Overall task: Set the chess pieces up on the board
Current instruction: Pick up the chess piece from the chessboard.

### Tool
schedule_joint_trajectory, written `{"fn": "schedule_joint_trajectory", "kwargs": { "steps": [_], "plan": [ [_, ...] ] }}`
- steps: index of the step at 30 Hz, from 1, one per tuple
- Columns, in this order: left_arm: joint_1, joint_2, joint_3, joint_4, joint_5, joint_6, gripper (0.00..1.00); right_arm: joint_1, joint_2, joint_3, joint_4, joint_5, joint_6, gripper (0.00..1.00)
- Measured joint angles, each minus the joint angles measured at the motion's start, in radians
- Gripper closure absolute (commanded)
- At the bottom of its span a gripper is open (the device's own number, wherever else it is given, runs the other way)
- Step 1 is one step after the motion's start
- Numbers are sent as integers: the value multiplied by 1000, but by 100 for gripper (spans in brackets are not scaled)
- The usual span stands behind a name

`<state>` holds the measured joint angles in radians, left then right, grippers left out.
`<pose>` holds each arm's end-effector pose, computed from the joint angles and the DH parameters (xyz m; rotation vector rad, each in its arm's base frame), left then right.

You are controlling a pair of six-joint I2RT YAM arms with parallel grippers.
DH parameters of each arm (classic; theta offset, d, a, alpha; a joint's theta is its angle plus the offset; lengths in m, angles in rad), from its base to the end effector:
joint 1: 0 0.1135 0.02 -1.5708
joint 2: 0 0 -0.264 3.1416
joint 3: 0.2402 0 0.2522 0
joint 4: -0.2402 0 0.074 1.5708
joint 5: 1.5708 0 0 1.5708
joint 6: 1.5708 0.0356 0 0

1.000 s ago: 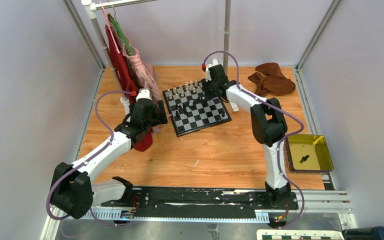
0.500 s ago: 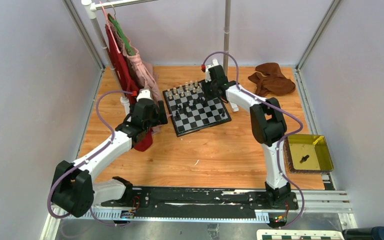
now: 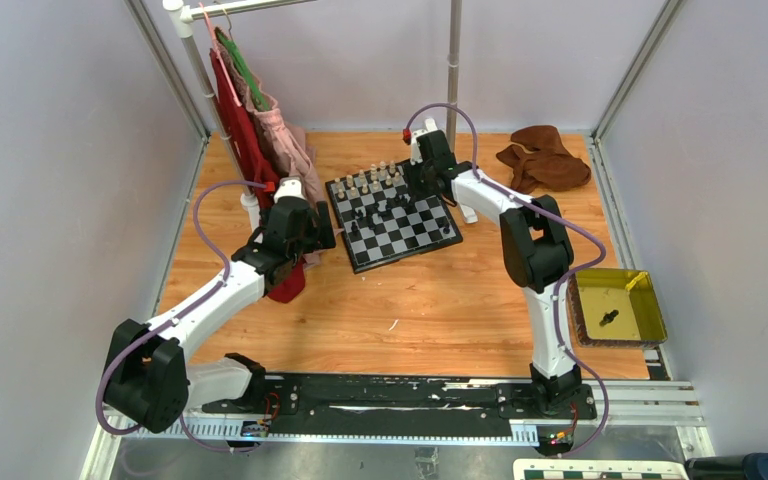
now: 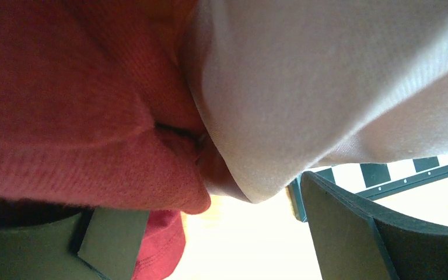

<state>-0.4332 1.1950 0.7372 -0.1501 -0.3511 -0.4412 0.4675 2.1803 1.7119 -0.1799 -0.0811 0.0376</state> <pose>0.2389 -0.0970 0.2433 -0.2059 2.1297 -0.1289 0.4487 0.2297 0.2068 -0.5222 2.1799 0.3664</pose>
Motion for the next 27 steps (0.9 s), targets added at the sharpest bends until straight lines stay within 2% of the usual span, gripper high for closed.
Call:
{"fn": "schedule_joint_trajectory", "kwargs": {
  "steps": [17,27],
  "plan": [
    [0,0,0,7,1,8,0,19,0,-26,0,0,11,63],
    [0,0,0,7,3,12,0,21,-6,-63,3,2,18,69]
  ]
}}
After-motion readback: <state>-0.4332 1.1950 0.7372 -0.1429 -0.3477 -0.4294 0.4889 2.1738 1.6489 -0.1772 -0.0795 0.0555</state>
